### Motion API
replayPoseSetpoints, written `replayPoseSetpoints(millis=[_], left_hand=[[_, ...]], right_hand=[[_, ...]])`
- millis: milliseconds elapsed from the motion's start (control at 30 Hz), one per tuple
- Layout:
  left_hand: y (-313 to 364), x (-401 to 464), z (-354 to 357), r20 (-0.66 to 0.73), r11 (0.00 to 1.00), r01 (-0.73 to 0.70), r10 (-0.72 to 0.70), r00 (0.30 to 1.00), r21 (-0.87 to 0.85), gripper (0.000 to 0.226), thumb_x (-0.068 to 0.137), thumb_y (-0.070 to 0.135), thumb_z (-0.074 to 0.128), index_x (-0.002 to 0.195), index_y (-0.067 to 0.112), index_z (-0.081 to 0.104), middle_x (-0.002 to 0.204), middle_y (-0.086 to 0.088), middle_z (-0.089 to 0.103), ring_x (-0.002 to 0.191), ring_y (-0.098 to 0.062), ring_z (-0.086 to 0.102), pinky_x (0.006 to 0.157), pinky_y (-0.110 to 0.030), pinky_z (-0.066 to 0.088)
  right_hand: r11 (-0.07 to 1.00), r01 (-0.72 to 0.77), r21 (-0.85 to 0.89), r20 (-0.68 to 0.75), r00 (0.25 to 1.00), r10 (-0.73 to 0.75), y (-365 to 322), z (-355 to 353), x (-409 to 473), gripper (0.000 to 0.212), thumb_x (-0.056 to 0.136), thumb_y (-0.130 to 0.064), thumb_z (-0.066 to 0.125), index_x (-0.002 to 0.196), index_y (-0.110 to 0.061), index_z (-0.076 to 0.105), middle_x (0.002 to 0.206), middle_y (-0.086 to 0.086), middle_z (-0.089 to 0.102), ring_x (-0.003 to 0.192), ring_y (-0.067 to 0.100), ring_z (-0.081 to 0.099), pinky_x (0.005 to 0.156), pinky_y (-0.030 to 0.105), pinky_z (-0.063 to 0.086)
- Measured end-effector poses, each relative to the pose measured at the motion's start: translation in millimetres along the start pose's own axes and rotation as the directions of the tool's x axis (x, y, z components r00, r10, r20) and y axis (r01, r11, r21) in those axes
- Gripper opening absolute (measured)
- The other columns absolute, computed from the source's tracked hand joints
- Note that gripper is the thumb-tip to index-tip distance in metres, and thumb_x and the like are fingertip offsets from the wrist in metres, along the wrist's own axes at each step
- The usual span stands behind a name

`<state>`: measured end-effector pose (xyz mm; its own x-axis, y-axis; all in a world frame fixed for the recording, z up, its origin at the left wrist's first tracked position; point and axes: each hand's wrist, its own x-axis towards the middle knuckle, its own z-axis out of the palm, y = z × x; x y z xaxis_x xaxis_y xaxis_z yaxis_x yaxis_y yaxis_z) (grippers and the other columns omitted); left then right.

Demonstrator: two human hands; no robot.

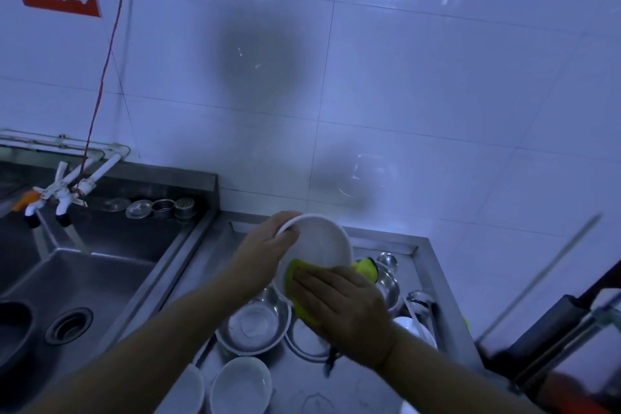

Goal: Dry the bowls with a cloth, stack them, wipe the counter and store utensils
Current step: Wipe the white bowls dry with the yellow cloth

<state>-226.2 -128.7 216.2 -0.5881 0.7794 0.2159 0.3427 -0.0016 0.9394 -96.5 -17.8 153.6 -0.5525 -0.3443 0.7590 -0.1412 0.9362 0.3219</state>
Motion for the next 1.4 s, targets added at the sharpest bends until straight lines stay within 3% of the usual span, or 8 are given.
replayPoseSetpoints(millis=[133,400,567,833,967,1133,1267,1400], left_hand=[[4.9,0.7,-13.8,0.237,0.990,0.138,-0.127,0.963,-0.031,0.025,0.093,0.013,0.049,0.106,0.028,0.063,0.093,0.003,0.065,0.078,-0.008,0.061,0.059,-0.015,0.049],[-5.6,-7.0,42.7,-0.199,0.927,0.066,-0.148,0.969,-0.369,0.026,0.094,0.015,0.046,0.118,0.025,0.050,0.108,-0.004,0.058,0.094,-0.019,0.059,0.068,-0.025,0.053],[-5.6,3.1,55.3,-0.218,0.976,0.010,-0.059,0.974,-0.218,0.027,0.095,0.009,0.041,0.100,0.031,0.055,0.100,0.001,0.058,0.088,-0.014,0.055,0.063,-0.014,0.047],[20.6,33.6,57.6,0.338,0.940,0.342,-0.324,0.884,0.005,0.032,0.075,0.020,0.054,0.105,0.030,0.060,0.106,-0.007,0.062,0.092,-0.021,0.059,0.075,-0.031,0.049],[9.1,34.6,88.7,-0.022,0.927,0.272,-0.287,0.958,-0.259,0.029,0.074,0.017,0.064,0.101,0.027,0.061,0.102,-0.013,0.064,0.087,-0.024,0.062,0.071,-0.037,0.050],[-12.1,24.5,140.7,-0.356,0.875,0.050,-0.247,0.901,-0.481,0.029,0.090,0.025,0.053,0.117,0.036,0.053,0.114,-0.001,0.060,0.097,-0.019,0.063,0.067,-0.027,0.055],[-14.7,25.9,141.2,-0.397,0.950,0.021,-0.151,0.905,-0.312,0.034,0.084,0.036,0.041,0.115,0.046,0.052,0.120,0.008,0.056,0.106,-0.015,0.056,0.081,-0.035,0.053],[-17.2,27.7,141.6,-0.361,0.970,-0.002,-0.089,0.928,-0.244,0.032,0.083,0.028,0.043,0.111,0.029,0.059,0.102,0.013,0.065,0.094,-0.005,0.060,0.070,-0.018,0.050]], right_hand=[[0.962,0.274,0.001,0.063,0.960,-0.273,38.2,-11.8,-6.6,0.008,0.088,-0.014,0.068,0.087,-0.012,0.075,0.101,0.008,0.072,0.091,0.025,0.067,0.091,0.036,0.049],[0.983,-0.174,-0.050,-0.098,0.981,0.169,16.4,10.7,0.0,0.015,0.089,-0.024,0.067,0.096,-0.013,0.074,0.102,0.004,0.073,0.087,0.017,0.068,0.078,0.034,0.054],[0.998,-0.040,0.041,-0.070,0.997,0.043,37.4,9.7,-28.3,0.016,0.088,-0.026,0.070,0.096,-0.013,0.075,0.105,0.004,0.073,0.092,0.015,0.067,0.079,0.030,0.053],[0.889,0.414,0.197,0.071,0.898,-0.434,127.3,-16.2,-56.9,0.011,0.091,-0.022,0.065,0.099,-0.015,0.065,0.106,0.007,0.070,0.096,0.023,0.062,0.094,0.035,0.046],[0.973,0.209,0.097,0.013,0.977,-0.211,122.3,-17.1,-56.2,0.009,0.090,-0.019,0.067,0.088,-0.013,0.073,0.096,0.006,0.072,0.079,0.021,0.066,0.073,0.034,0.050],[0.980,-0.147,0.135,0.003,0.989,0.148,100.5,-9.7,-56.2,0.016,0.090,-0.025,0.066,0.099,-0.013,0.071,0.100,0.005,0.072,0.082,0.019,0.066,0.071,0.037,0.053],[0.957,-0.119,0.266,0.079,0.992,0.101,99.2,-7.5,-70.5,0.035,0.088,-0.037,0.066,0.116,-0.016,0.067,0.115,0.004,0.068,0.096,0.018,0.065,0.077,0.033,0.049],[0.939,-0.016,0.344,0.112,0.993,-0.024,123.0,-13.8,-85.5,0.034,0.091,-0.042,0.057,0.103,-0.014,0.072,0.110,0.003,0.070,0.096,0.017,0.064,0.082,0.032,0.047]])
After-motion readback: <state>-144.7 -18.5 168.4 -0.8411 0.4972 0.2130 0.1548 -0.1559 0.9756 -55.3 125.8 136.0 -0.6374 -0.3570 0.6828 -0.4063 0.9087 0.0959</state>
